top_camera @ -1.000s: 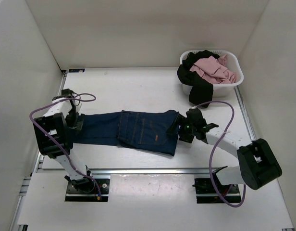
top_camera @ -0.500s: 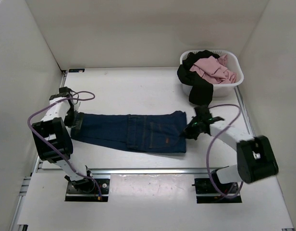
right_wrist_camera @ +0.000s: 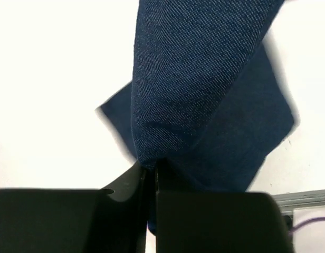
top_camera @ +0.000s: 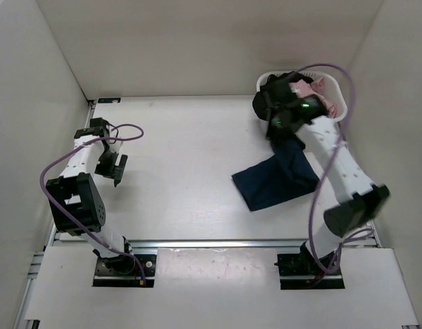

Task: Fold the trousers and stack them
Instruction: Fold the trousers

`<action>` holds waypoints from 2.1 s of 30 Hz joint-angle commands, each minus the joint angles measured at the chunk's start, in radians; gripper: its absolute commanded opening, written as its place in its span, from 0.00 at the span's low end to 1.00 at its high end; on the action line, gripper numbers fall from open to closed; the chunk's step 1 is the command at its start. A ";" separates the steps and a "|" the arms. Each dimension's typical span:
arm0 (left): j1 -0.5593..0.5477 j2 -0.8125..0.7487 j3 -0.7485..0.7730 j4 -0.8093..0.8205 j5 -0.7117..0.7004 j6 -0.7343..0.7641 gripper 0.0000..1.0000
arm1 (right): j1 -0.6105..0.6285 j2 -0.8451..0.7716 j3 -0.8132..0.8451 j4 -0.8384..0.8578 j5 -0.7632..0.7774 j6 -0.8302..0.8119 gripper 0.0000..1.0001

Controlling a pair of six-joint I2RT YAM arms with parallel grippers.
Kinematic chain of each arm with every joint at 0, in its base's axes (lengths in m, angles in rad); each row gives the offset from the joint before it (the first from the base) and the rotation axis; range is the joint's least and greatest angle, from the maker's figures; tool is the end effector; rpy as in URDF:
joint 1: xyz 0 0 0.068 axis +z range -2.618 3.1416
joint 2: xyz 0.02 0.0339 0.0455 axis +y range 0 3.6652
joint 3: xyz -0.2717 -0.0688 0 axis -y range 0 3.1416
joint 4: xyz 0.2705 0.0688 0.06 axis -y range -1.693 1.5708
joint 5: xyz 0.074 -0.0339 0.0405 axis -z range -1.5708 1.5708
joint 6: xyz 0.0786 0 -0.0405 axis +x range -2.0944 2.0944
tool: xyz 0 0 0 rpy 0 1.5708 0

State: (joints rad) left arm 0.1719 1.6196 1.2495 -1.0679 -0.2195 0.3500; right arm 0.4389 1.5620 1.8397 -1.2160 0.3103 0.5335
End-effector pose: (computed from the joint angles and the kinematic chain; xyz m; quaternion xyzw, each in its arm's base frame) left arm 0.3193 0.0728 0.1936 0.0810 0.9885 0.1226 0.0355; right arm 0.3264 0.1267 0.3970 0.0924 0.9357 0.0137 0.3403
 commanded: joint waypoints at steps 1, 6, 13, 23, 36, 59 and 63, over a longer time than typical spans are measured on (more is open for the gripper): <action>0.000 -0.070 -0.007 -0.007 0.023 0.000 1.00 | 0.191 0.140 0.087 -0.217 0.105 0.038 0.00; 0.000 -0.089 -0.036 0.002 0.014 0.020 1.00 | 0.366 0.233 0.008 -0.142 0.156 0.117 0.00; 0.000 -0.107 -0.045 0.011 0.014 0.020 1.00 | 0.454 0.254 -0.192 -0.033 0.129 0.155 0.00; -0.023 -0.107 0.033 -0.044 0.139 0.020 1.00 | 0.445 0.177 -0.180 0.070 0.110 0.120 0.00; -0.912 -0.357 0.151 0.026 0.324 0.312 1.00 | 0.048 0.017 -0.299 0.150 -0.141 -0.003 0.00; -1.310 0.290 0.027 0.787 0.241 0.426 0.96 | -0.210 -0.023 -0.381 0.282 -0.396 0.000 0.00; -1.261 0.325 0.016 0.808 0.240 0.457 0.74 | -0.232 -0.048 -0.417 0.282 -0.418 0.000 0.00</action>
State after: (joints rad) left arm -1.1210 1.9388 1.2816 -0.3080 0.0147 0.7731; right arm 0.2199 1.5742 1.4452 -0.9539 -0.0711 0.5556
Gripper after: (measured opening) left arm 0.773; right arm 0.021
